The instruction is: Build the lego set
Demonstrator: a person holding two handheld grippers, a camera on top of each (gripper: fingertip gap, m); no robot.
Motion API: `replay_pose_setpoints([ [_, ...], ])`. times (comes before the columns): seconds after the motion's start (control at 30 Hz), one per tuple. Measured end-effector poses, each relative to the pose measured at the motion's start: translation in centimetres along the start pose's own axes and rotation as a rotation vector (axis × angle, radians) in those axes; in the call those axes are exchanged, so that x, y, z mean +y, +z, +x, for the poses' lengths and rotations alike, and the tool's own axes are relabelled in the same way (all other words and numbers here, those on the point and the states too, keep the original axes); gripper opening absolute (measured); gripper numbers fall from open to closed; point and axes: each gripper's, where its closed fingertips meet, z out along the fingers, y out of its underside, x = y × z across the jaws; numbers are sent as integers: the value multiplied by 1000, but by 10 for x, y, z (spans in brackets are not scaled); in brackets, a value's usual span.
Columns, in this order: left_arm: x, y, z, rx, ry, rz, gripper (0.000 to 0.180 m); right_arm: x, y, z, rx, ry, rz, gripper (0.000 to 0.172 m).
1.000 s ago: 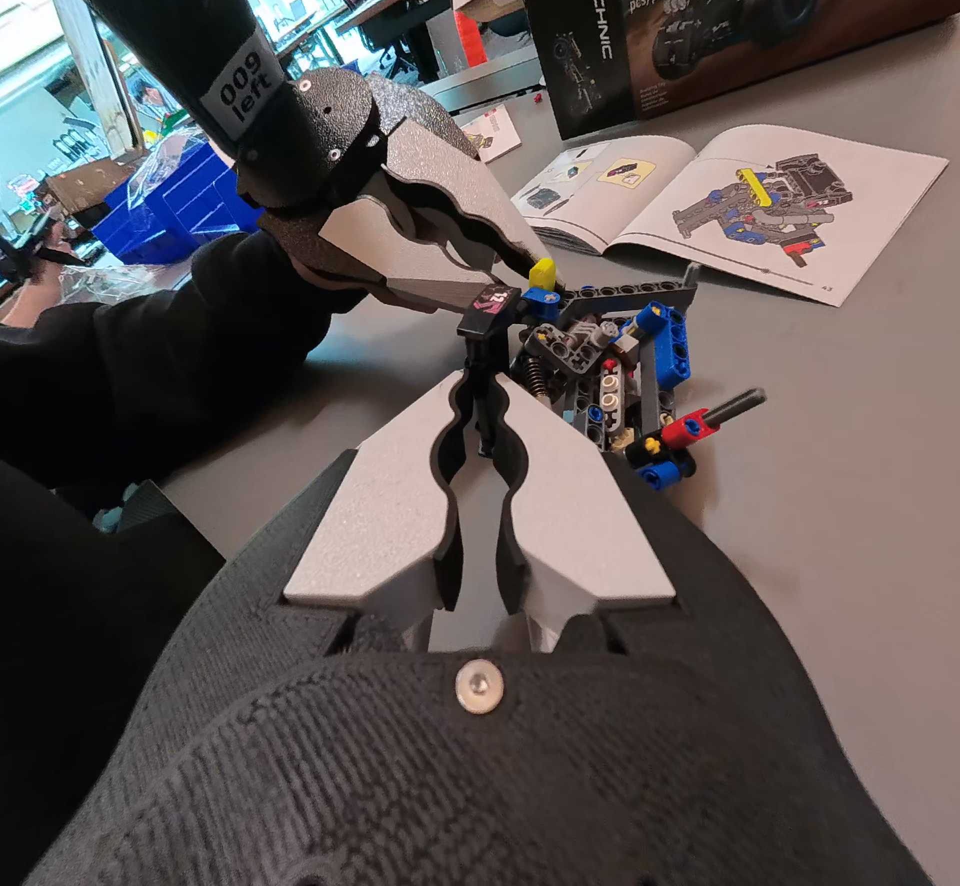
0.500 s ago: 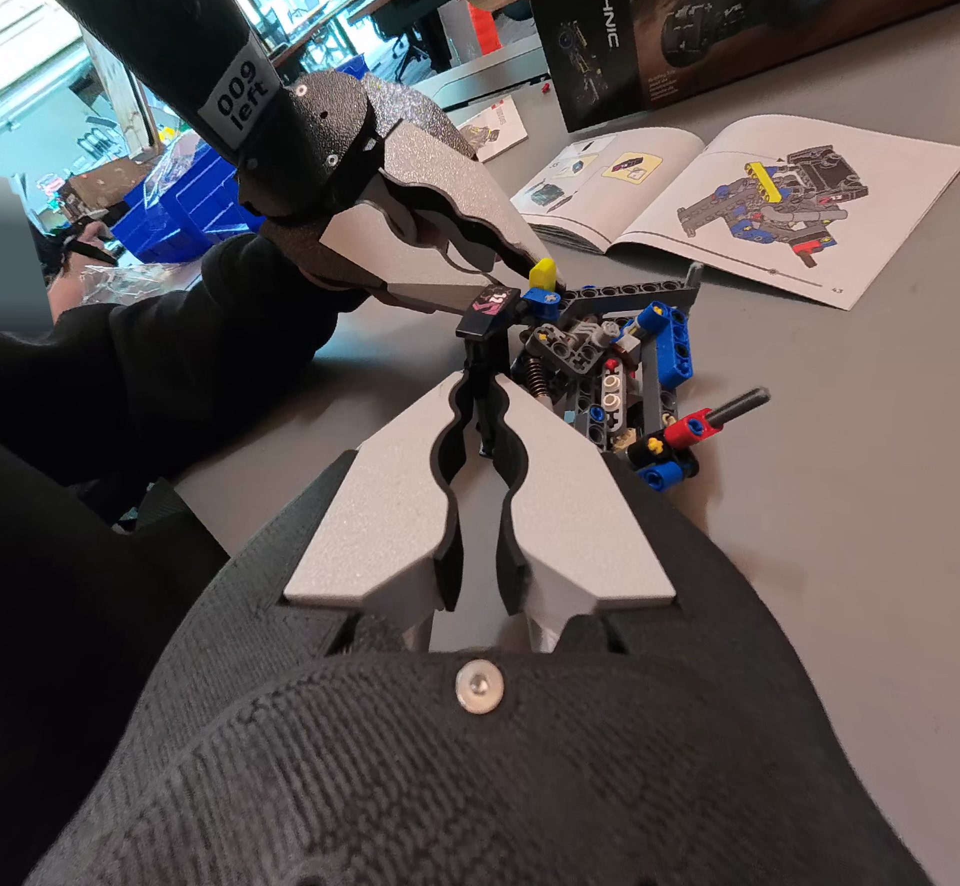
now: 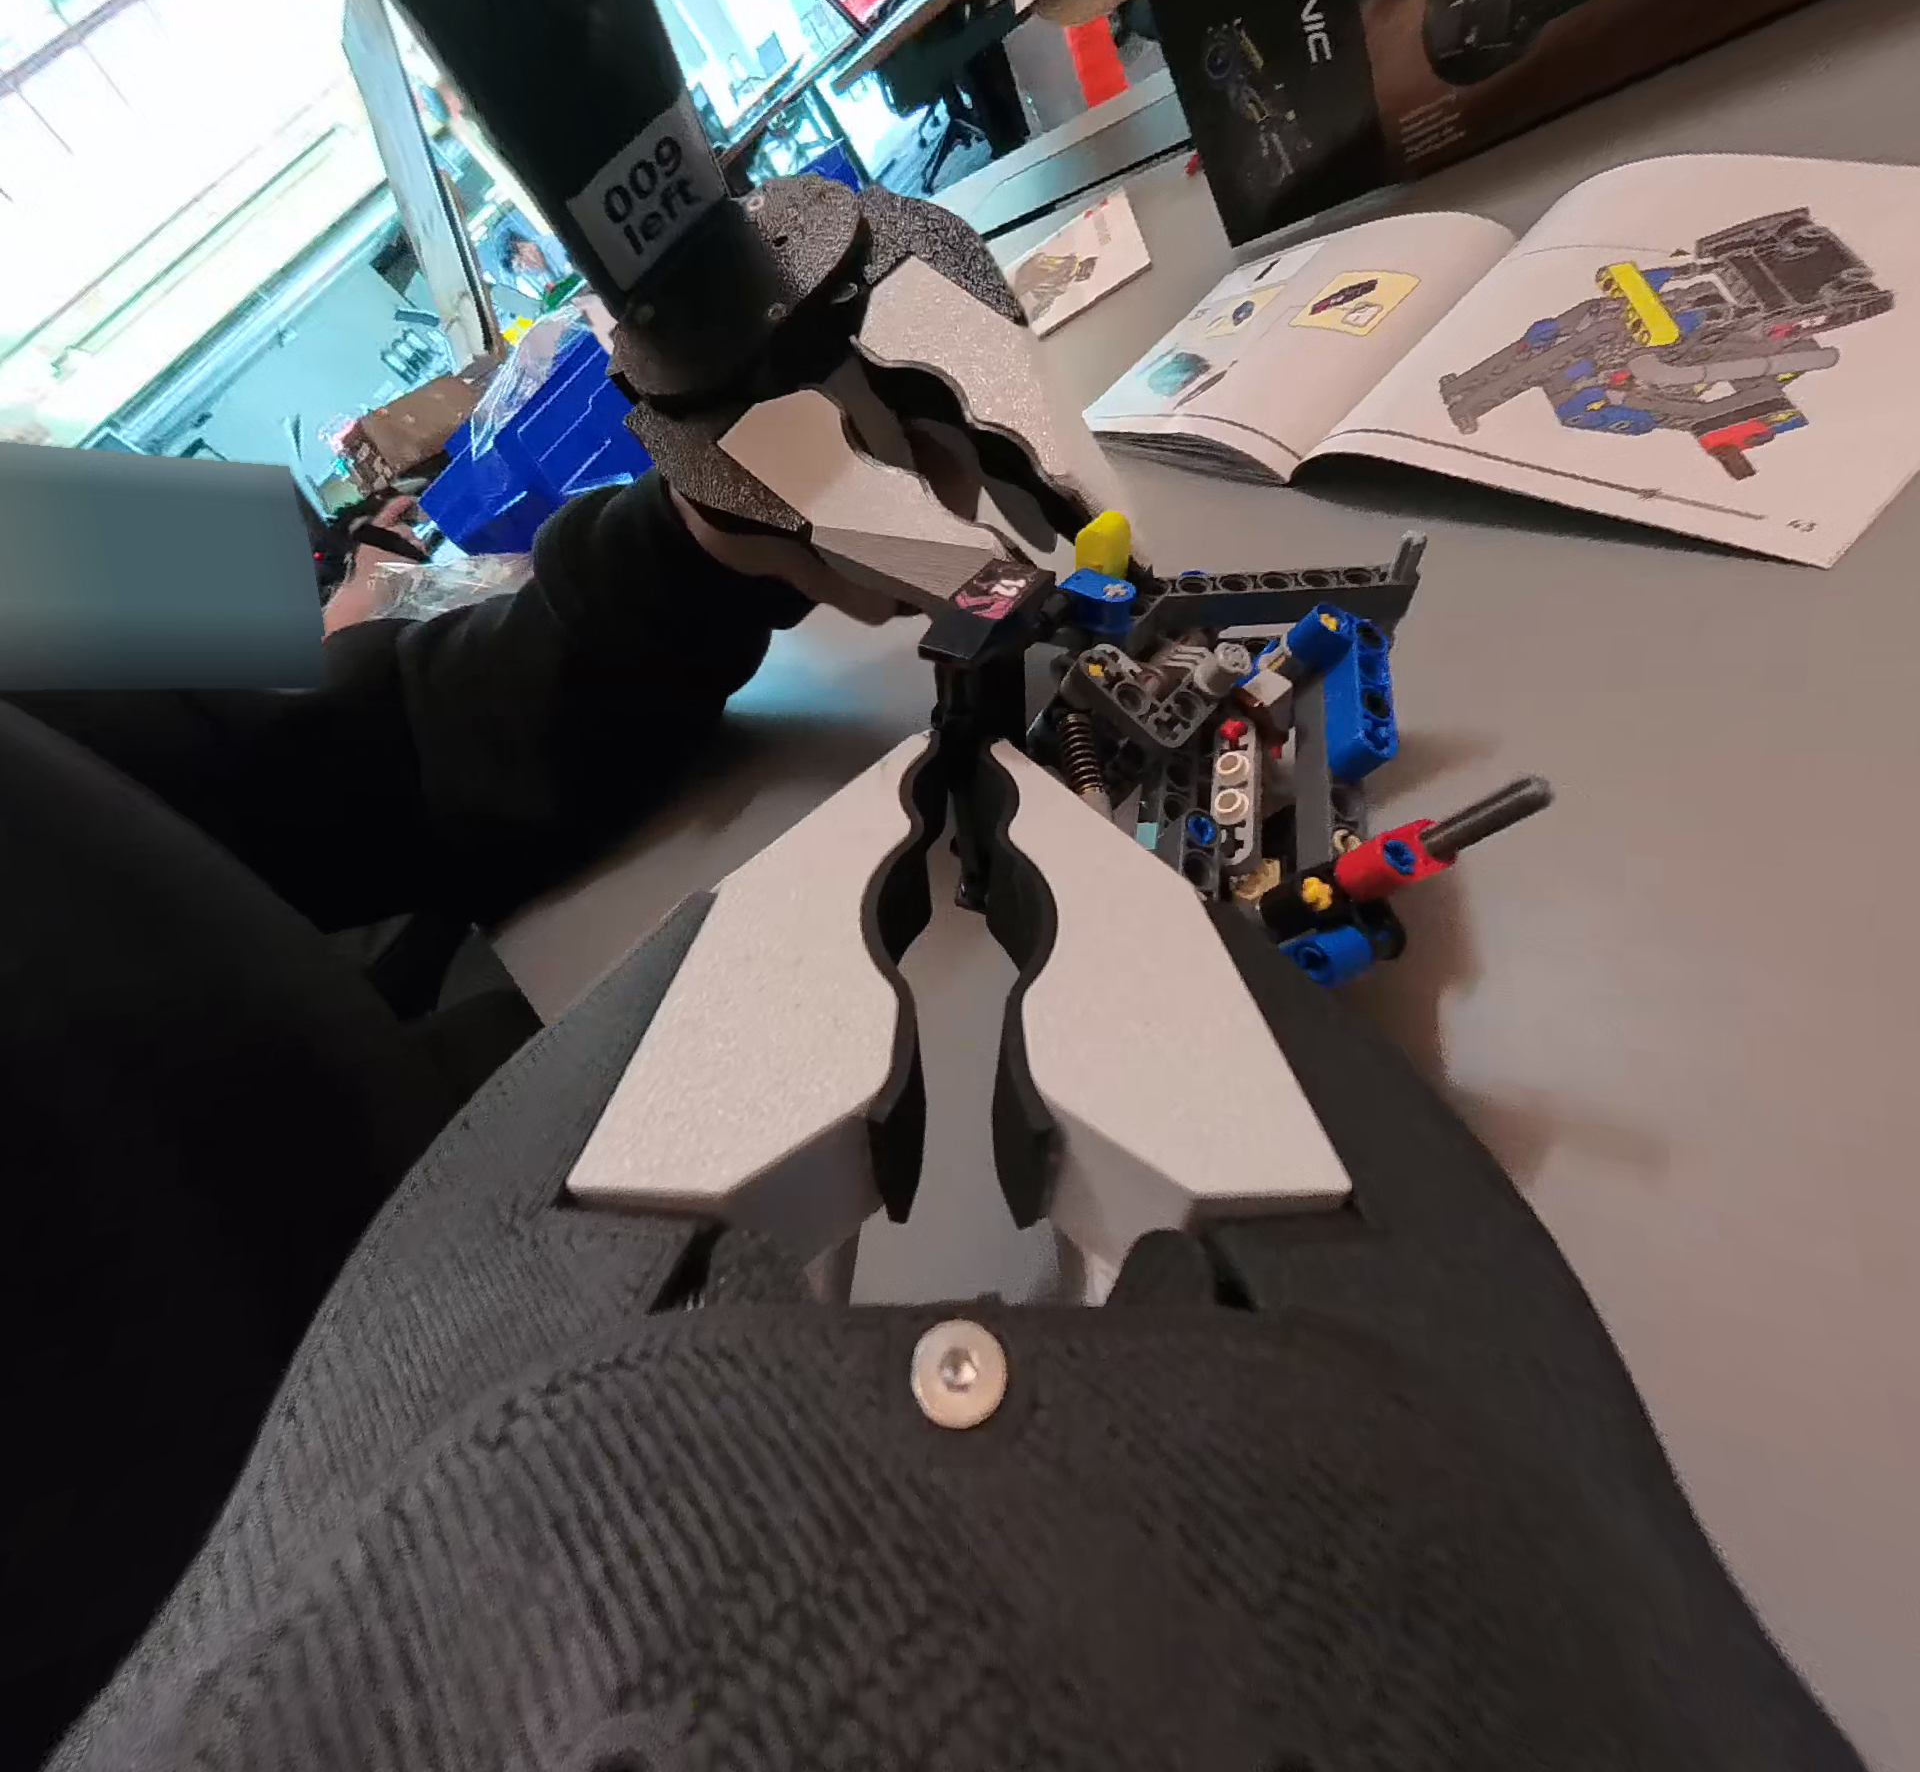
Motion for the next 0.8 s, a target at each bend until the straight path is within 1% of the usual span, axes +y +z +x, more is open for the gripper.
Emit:
replay_pose_setpoints([
  [0.1,-2,2,-5,-32,-46,27,9,-4,1,4,18,2,17,1],
  [0.2,-1,3,-4,-51,24,36,9,-3,0,4,14,-3,7,1],
  [0.33,-7,1,-2,-46,60,55,8,-4,-3,2,2,-16,50,1],
  [0.37,-6,1,-1,-42,50,55,8,-5,-3,1,-2,-11,64,2],
  [0.47,0,3,-3,-31,-47,35,9,-5,-1,4,0,49,74,1],
  [0.57,3,3,-3,-21,-95,28,9,-4,-1,4,6,61,53,1],
  [0.63,5,4,0,-20,-87,0,10,-2,-2,4,3,70,45,1],
  [0.7,6,5,-2,-48,-64,-8,10,-3,-3,6,13,61,55,1],
  [0.8,8,3,-8,-67,-78,-13,9,-6,0,11,44,87,75,1],
])
